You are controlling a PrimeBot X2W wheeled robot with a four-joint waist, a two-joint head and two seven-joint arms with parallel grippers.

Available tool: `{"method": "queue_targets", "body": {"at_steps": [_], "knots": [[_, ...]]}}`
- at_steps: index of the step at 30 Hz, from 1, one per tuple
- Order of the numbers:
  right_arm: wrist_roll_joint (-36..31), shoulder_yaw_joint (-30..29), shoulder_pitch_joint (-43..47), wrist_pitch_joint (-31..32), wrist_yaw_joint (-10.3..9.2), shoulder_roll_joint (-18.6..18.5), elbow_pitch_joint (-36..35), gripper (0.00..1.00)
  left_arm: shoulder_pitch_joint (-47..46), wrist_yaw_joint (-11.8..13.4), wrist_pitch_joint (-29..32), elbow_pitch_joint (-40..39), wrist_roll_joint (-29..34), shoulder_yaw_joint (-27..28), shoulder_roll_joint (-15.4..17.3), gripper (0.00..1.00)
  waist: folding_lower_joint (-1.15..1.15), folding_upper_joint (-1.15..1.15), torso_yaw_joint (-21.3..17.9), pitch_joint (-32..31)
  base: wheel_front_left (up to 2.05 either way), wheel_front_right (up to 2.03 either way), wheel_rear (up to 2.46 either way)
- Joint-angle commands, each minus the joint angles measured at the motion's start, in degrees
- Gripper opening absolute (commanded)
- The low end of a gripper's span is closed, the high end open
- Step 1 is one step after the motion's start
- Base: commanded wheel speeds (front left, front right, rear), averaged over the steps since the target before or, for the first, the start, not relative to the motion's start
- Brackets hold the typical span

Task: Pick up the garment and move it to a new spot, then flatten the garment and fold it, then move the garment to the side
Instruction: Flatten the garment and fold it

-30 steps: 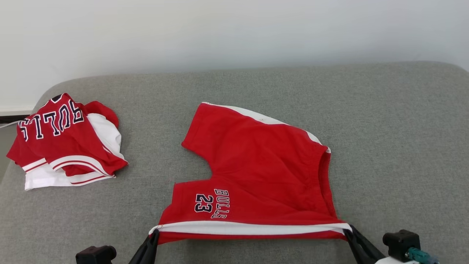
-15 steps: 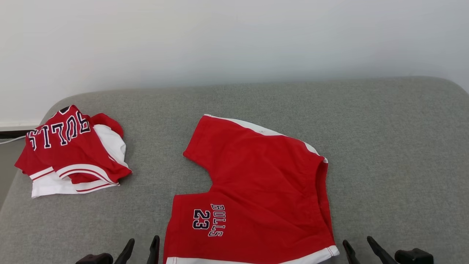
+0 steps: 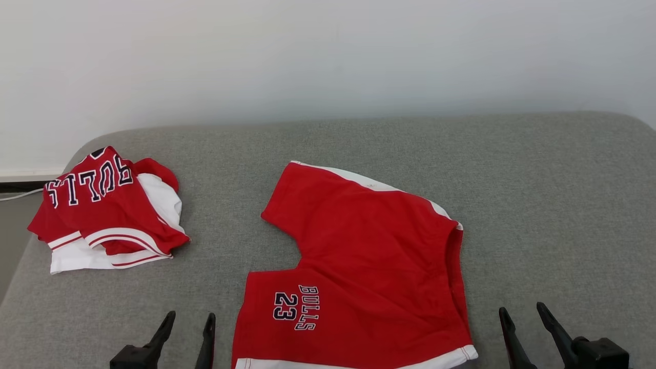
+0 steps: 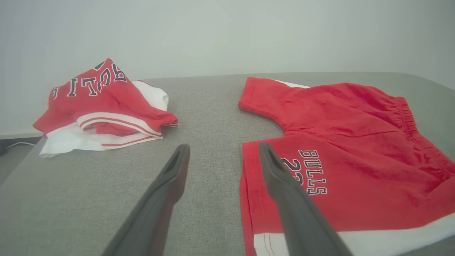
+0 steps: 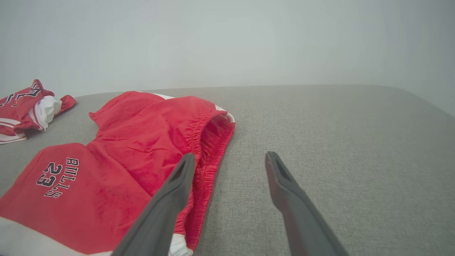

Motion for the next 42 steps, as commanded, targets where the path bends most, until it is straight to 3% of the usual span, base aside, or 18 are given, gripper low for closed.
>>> {"method": "queue_targets", "body": {"at_steps": [1,18,27,37,38,39,40,41,42], "knots": [[-0.80,0.91,-0.21,-0.80,-0.15,-0.36,-1.83,1.00,-2.57,0.53,0.32,-1.65,0.47,1.58,1.34,1.00,0.00,0.00,0.13,0.22,0.00,0.00,0.00],[-1.57,2.25,2.02,-0.84,-0.15,1.52,-0.86,1.00,-2.36,-1.69,3.06,-1.20,-0.08,-2.10,0.56,1.00,0.00,0.00,2.15,1.21,0.00,0.00,0.00],[0.02,6.22,1.79,-0.84,-0.15,1.74,2.87,1.00,-2.63,-6.43,7.28,1.39,-2.95,-6.10,-1.61,1.00,0.00,0.00,2.26,3.06,0.00,0.00,0.00],[0.90,8.84,-1.90,-0.84,-0.15,0.96,5.96,1.00,-5.62,-10.81,7.35,9.73,-5.67,-6.43,-3.89,1.00,0.00,0.00,2.04,5.93,0.00,0.00,0.00],[1.07,9.09,-2.17,-0.84,-0.15,0.92,6.18,0.87,-5.93,-11.27,7.35,10.47,-5.98,-6.44,-4.16,1.00,0.00,0.00,2.08,6.13,0.00,0.00,0.00],[1.17,9.25,-2.42,-0.84,-0.15,0.87,6.32,0.54,-6.25,-11.68,7.20,11.06,-6.22,-6.39,-4.42,1.00,0.00,0.00,2.13,6.36,0.00,0.00,0.00],[1.35,9.53,-2.62,-0.84,-0.15,0.83,6.55,0.45,-6.53,-12.02,7.17,11.69,-6.47,-6.39,-4.67,1.00,0.00,0.00,2.17,6.57,0.00,0.00,0.00],[1.54,9.79,-2.81,-0.84,-0.15,0.77,6.76,0.26,-6.69,-12.51,7.35,12.32,-6.99,-6.37,-4.98,1.00,0.00,0.00,2.18,6.74,0.00,0.00,0.00],[1.64,9.93,-3.01,-0.84,-0.15,0.70,6.86,0.04,-6.86,-12.99,7.47,12.87,-7.39,-6.38,-5.20,0.94,0.00,0.00,2.16,7.00,0.00,0.00,0.00]]}}
